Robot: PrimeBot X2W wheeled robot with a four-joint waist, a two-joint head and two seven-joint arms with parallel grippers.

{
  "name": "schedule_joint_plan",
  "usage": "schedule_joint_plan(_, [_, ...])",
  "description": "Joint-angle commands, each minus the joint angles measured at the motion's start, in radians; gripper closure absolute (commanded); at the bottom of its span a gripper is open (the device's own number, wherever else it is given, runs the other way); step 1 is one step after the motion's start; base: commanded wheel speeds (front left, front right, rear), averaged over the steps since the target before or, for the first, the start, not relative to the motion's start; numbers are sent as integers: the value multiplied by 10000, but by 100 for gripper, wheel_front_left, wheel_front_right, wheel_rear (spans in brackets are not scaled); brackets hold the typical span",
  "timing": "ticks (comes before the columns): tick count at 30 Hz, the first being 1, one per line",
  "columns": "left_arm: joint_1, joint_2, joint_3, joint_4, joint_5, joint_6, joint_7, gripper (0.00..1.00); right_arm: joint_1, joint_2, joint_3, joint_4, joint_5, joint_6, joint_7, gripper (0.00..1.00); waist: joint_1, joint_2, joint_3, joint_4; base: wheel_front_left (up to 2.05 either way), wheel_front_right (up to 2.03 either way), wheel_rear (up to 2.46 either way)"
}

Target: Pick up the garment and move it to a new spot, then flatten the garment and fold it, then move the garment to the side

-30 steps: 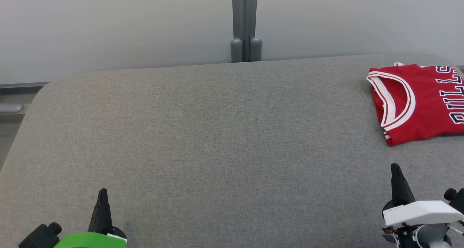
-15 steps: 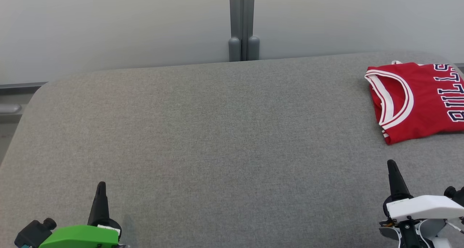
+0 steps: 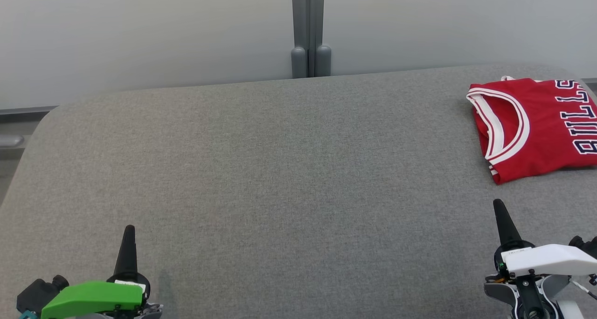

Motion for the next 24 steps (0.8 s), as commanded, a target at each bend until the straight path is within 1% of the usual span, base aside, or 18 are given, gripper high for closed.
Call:
schedule_joint_plan(1, [-273,56,74,-44,-269,-63,75,100,-229,-62,15,-42,289,-1,67,100,0,-1,4,-8,0,0,0])
schedule_joint_plan(24, [-686,68,240,105,-2202,-135,610,100,-513,-70,82,46,2431,-1,608,100,0,-1,61,-134,0,0,0])
